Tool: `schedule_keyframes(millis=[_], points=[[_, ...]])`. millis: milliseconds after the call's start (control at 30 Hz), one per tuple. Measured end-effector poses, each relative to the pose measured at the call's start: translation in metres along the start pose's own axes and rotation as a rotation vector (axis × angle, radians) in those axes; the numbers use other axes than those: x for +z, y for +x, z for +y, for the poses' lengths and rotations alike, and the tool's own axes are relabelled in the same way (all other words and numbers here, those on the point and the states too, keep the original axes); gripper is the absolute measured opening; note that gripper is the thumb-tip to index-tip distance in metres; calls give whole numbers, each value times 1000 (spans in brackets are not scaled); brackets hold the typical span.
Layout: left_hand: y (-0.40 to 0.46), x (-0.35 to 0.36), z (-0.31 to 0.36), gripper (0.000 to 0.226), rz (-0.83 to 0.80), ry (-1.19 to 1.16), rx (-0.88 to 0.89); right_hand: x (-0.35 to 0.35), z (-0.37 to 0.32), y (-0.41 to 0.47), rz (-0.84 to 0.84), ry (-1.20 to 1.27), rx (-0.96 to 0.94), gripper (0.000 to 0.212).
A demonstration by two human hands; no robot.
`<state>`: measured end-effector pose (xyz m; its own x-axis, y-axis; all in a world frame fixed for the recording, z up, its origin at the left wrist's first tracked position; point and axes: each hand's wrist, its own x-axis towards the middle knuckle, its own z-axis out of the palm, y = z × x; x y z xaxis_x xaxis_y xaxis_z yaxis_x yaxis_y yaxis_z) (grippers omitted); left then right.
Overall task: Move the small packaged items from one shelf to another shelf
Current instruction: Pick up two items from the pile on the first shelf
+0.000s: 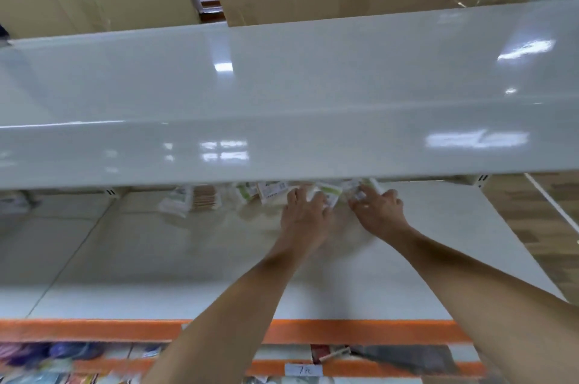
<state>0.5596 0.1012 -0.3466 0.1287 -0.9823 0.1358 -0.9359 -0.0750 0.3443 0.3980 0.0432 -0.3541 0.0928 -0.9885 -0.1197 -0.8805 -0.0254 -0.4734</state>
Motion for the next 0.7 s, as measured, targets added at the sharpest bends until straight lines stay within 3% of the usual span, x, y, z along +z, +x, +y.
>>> schedule_keyframes(millis=[100, 267, 367, 433, 500, 633, 700], points=[[-8, -6, -3, 22, 25, 46, 44, 5, 3, -5, 57, 58, -26, 46], [-27, -16, -7, 16, 30, 95, 28, 6, 2, -22, 88, 262, 103, 38], [-38, -22, -10, 28, 4, -12, -68, 9, 1, -37, 140, 382, 160, 17], [-41, -29, -15, 47, -76, -152, -194, 12, 1, -45, 167, 484, 188, 14], [-45, -35, -21, 67, -205, -294, -325, 15, 0, -54, 159, 630, 219, 35], [-63, -42, -31, 38, -311, -497, -413, 22, -5, -80, 105, 832, 282, 85], [-76, -41, -36, 50, -322, -522, -439, 27, -9, -90, 84, 823, 300, 91]])
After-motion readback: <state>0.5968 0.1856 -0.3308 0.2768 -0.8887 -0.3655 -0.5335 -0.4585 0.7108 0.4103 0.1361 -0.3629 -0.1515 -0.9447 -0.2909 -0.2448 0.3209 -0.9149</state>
